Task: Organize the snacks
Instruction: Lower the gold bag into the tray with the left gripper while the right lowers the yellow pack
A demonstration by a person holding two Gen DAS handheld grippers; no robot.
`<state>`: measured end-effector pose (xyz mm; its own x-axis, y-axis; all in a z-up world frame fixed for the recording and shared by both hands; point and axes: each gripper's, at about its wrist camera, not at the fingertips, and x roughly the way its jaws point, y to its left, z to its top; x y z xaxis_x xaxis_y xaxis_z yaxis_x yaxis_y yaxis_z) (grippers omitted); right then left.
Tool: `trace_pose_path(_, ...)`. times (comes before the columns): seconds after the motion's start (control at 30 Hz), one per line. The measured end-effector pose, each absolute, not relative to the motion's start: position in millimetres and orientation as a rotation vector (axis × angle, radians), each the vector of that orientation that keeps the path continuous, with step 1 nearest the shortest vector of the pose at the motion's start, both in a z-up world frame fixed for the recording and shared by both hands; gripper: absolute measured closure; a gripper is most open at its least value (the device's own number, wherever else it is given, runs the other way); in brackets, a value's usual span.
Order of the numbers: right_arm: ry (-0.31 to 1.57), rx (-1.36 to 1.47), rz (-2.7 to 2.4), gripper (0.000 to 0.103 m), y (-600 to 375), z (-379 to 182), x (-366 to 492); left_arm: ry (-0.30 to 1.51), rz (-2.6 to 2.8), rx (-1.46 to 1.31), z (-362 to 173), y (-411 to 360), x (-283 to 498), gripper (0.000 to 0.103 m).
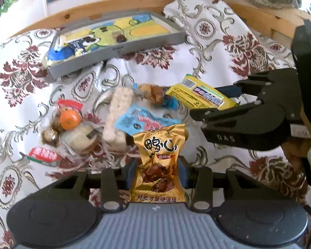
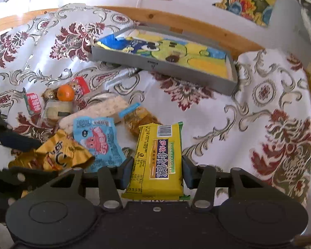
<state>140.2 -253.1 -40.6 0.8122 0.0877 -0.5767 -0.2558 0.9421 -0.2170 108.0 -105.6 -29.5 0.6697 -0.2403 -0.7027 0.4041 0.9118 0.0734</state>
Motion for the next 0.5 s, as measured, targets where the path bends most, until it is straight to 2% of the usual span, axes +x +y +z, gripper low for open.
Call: trace_pose_path(0.5, 0.346, -0.356, 0.132, 0.053, -249, -20, 142, 0.631, -0.283, 0.172, -4, -90, 153, 0.059)
